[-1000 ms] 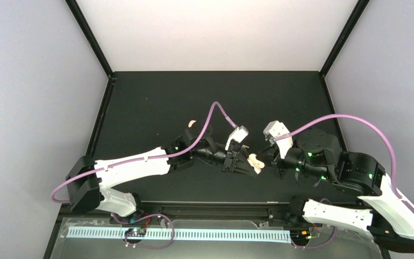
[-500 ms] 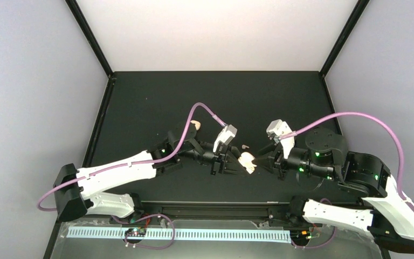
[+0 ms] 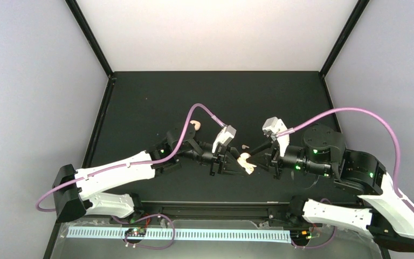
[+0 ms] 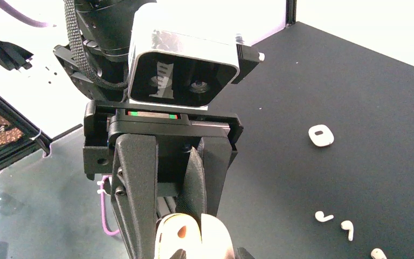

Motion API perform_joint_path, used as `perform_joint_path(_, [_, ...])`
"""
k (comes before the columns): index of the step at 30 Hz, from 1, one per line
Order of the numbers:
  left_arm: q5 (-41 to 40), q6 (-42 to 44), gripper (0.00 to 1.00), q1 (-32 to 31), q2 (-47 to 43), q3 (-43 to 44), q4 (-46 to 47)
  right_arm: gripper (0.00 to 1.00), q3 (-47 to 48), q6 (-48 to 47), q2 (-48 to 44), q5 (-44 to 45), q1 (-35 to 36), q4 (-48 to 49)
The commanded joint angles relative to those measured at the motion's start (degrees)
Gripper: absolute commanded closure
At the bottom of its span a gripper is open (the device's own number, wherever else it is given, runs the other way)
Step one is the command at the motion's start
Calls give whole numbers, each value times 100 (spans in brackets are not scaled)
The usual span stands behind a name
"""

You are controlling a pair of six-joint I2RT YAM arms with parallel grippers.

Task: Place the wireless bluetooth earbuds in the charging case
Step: Adjust the charging case.

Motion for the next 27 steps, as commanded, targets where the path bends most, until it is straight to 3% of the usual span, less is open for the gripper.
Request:
perform_joint_path(1, [11, 101, 98, -23, -135, 8, 40, 78, -41, 93, 38, -121, 39, 146])
perform_joint_path(15, [21, 93, 98, -32, -211, -16, 61, 75, -211, 155, 75, 11, 39, 94])
perform_joint_path(24, [12, 67, 98, -32, -225, -62, 71, 93, -202, 181, 64, -13, 38, 166])
perform_joint_path(27, [0, 28, 79, -32, -212, -68, 46, 98, -171, 157, 65, -17, 38, 159])
